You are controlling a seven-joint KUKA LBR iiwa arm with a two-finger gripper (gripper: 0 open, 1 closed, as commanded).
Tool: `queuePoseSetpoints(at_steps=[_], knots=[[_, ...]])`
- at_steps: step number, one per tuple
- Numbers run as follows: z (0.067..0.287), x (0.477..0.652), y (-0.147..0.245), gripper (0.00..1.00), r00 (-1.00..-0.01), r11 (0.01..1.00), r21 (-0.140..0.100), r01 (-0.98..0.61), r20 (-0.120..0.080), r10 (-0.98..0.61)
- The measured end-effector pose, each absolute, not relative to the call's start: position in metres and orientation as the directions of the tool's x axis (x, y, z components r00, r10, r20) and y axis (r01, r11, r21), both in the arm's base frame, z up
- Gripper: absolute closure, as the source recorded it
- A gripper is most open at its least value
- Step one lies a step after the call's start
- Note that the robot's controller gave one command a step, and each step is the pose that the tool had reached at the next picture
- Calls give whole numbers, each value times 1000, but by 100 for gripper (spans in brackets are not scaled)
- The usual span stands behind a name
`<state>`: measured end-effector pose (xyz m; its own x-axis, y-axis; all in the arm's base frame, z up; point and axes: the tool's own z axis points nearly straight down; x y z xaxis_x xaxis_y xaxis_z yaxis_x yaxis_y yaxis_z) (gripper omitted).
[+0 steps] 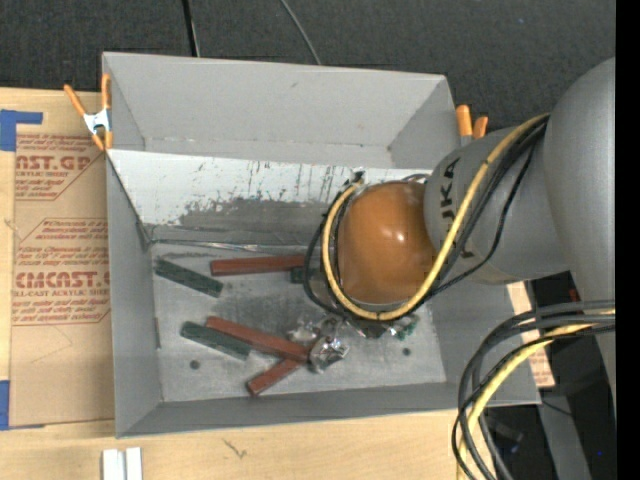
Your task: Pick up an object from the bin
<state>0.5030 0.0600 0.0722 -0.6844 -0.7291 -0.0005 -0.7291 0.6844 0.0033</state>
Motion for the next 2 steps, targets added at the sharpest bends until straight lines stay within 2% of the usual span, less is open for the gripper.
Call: queuePoseSetpoints(at_steps=[1, 2], knots=[[72, 503, 60, 100, -684, 684, 3, -729, -1, -729], [245, 538, 47, 100, -701, 701, -3, -713, -6, -713]])
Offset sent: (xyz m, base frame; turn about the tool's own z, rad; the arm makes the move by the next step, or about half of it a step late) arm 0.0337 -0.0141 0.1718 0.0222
